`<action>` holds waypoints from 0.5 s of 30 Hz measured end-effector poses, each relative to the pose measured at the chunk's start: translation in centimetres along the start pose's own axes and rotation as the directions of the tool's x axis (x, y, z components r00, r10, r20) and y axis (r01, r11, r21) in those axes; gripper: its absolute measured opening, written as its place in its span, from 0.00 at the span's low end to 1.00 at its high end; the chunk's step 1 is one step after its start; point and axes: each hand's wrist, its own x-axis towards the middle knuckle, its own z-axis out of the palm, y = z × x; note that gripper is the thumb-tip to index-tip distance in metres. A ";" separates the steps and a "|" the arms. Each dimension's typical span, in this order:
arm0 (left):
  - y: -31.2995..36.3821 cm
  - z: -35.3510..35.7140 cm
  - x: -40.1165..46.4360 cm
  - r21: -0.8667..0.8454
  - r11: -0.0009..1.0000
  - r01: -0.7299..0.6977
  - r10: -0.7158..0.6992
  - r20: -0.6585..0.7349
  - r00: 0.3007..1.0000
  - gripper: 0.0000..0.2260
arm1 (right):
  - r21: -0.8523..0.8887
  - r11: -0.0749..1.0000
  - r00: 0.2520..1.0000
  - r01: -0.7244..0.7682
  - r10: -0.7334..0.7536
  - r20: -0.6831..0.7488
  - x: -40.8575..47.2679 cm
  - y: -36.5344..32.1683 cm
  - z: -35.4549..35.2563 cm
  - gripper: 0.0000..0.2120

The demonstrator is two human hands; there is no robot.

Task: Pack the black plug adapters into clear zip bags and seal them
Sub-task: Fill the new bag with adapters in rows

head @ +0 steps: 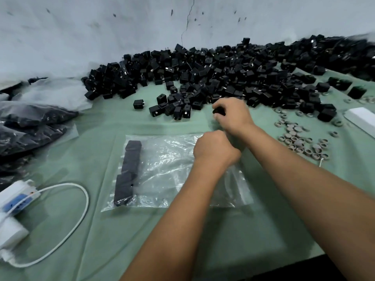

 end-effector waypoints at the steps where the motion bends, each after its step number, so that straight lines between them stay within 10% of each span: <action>1: -0.1 -0.4 0.0 -0.017 1.000 0.018 -0.017 0.032 0.999 0.11 | 0.191 0.976 0.992 -0.102 0.113 -0.050 -1.0 0.1 -0.8 0.13; 6: -0.9 -2.5 -0.1 -0.202 0.961 0.189 -0.151 0.190 0.970 0.07 | 0.709 0.643 0.957 -0.291 0.199 0.212 -5.9 0.5 -5.5 0.08; 10: -1.1 -3.3 -0.2 -0.249 0.932 0.264 -0.211 0.218 0.953 0.08 | 0.590 0.771 0.940 -0.239 0.033 0.339 -9.3 1.0 -8.6 0.09; 15: 0.2 -5.0 -1.3 -0.125 0.980 0.156 -0.148 0.071 0.986 0.08 | 0.434 0.881 0.746 -0.189 -0.159 0.647 -11.3 -0.6 -9.3 0.11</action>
